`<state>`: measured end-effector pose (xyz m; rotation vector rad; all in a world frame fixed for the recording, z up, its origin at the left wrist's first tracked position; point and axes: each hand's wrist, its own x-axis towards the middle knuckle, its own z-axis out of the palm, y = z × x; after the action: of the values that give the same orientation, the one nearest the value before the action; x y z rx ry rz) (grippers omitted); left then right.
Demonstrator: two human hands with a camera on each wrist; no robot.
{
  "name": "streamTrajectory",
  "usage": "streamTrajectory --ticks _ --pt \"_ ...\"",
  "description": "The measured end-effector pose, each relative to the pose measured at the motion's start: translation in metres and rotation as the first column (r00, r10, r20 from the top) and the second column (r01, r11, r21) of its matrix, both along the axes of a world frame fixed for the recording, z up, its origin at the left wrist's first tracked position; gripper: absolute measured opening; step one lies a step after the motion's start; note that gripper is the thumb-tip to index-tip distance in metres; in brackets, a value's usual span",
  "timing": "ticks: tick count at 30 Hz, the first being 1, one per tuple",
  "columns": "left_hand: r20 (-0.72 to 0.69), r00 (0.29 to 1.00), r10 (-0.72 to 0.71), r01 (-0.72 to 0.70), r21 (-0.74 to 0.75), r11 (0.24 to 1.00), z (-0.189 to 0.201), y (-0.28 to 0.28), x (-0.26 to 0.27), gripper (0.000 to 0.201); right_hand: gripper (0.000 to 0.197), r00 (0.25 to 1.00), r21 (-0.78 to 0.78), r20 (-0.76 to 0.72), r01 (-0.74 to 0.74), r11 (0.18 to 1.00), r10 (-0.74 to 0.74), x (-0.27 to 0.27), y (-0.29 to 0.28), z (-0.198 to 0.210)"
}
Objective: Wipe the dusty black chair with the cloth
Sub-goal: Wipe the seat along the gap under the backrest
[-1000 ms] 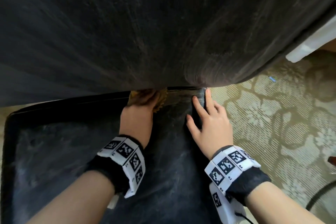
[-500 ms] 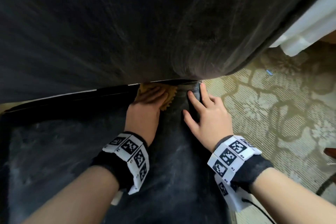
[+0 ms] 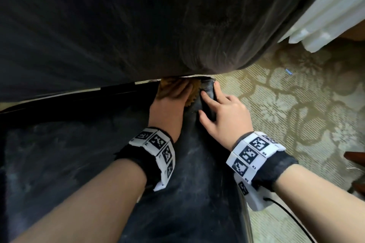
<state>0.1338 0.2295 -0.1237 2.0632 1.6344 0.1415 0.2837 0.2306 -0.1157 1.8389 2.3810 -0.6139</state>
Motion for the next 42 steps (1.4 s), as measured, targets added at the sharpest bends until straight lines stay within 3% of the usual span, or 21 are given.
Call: streamTrajectory --ticks 5,9,13,15,17,19,20,23,26,28,30,33,35,37,39,41,42 --pt "0.068 0.997 -0.021 0.023 -0.024 0.999 0.019 -0.028 -0.009 0.049 0.046 0.998 -0.033 -0.024 -0.054 0.998 0.053 0.008 0.006 0.009" --pt "0.038 0.995 0.096 -0.096 0.004 0.995 0.032 0.011 -0.002 0.046 0.042 0.998 -0.05 -0.046 -0.051 0.997 0.049 0.006 0.005 0.009" --pt "-0.06 0.997 0.039 -0.045 -0.103 0.994 0.02 0.025 0.027 0.058 0.044 0.976 -0.05 -0.191 0.1 0.994 -0.108 0.017 0.006 0.012" --pt "-0.086 0.996 0.026 -0.034 -0.088 0.996 0.011 0.012 0.034 0.059 0.046 0.957 -0.106 -0.202 0.19 0.976 -0.208 0.027 0.012 0.009" --pt "-0.034 0.999 0.036 -0.035 0.045 0.998 0.011 0.0 0.033 0.058 0.043 0.937 -0.171 -0.233 0.223 0.96 -0.26 0.034 0.019 0.006" --pt "-0.029 1.0 -0.006 0.008 0.079 0.997 0.014 -0.012 0.027 0.051 0.041 0.931 -0.194 -0.249 0.222 0.956 -0.266 0.036 0.023 0.007" --pt "-0.033 0.999 -0.033 0.035 0.079 0.996 0.013 -0.02 0.021 0.052 0.041 0.933 -0.202 -0.246 0.215 0.956 -0.261 0.036 0.023 0.008" --pt "0.136 0.981 -0.14 0.145 -0.028 0.989 0.014 -0.043 0.009 0.058 0.041 0.945 -0.198 -0.238 0.179 0.964 -0.225 0.034 0.022 0.009" --pt "0.164 0.986 -0.041 0.051 -0.059 0.997 0.031 -0.015 0.013 0.043 0.039 0.952 -0.176 -0.228 0.166 0.97 -0.205 0.033 0.023 0.011" --pt "0.065 0.997 0.044 -0.04 -0.067 0.997 0.034 0.019 0.029 0.043 0.037 0.94 -0.184 -0.254 0.184 0.965 -0.228 0.035 0.025 0.01" --pt "-0.014 0.999 0.03 -0.031 -0.074 0.997 0.022 0.035 0.046 0.04 0.031 0.915 -0.202 -0.286 0.233 0.951 -0.285 0.039 0.027 0.007" --pt "0.082 0.995 0.052 -0.047 -0.064 0.997 0.011 0.025 0.059 0.046 0.028 0.825 -0.238 -0.402 0.326 0.915 -0.398 0.041 0.026 0.003" --pt "0.133 0.988 0.078 -0.064 -0.106 0.992 0.009 0.02 0.062 0.068 0.029 0.801 -0.162 -0.444 0.369 0.915 -0.401 0.038 0.021 0.002" --pt "0.089 0.992 0.087 -0.076 -0.123 0.99 0.005 0.016 0.061 0.085 0.028 0.81 -0.017 -0.456 0.407 0.913 -0.369 0.035 0.017 0.006" --pt "0.127 0.987 0.096 -0.069 -0.203 0.977 0.004 0.001 0.057 0.08 0.026 0.843 0.114 -0.448 0.384 0.916 -0.298 0.032 0.015 0.012" --pt "0.082 0.995 0.052 -0.037 -0.169 0.985 0.011 -0.021 0.051 0.063 0.027 0.89 0.195 -0.418 0.285 0.938 -0.184 0.026 0.014 0.018" --pt "0.07 0.997 0.038 -0.027 -0.152 0.988 0.011 -0.033 0.048 0.064 0.027 0.914 0.216 -0.384 0.229 0.949 -0.133 0.023 0.013 0.019"
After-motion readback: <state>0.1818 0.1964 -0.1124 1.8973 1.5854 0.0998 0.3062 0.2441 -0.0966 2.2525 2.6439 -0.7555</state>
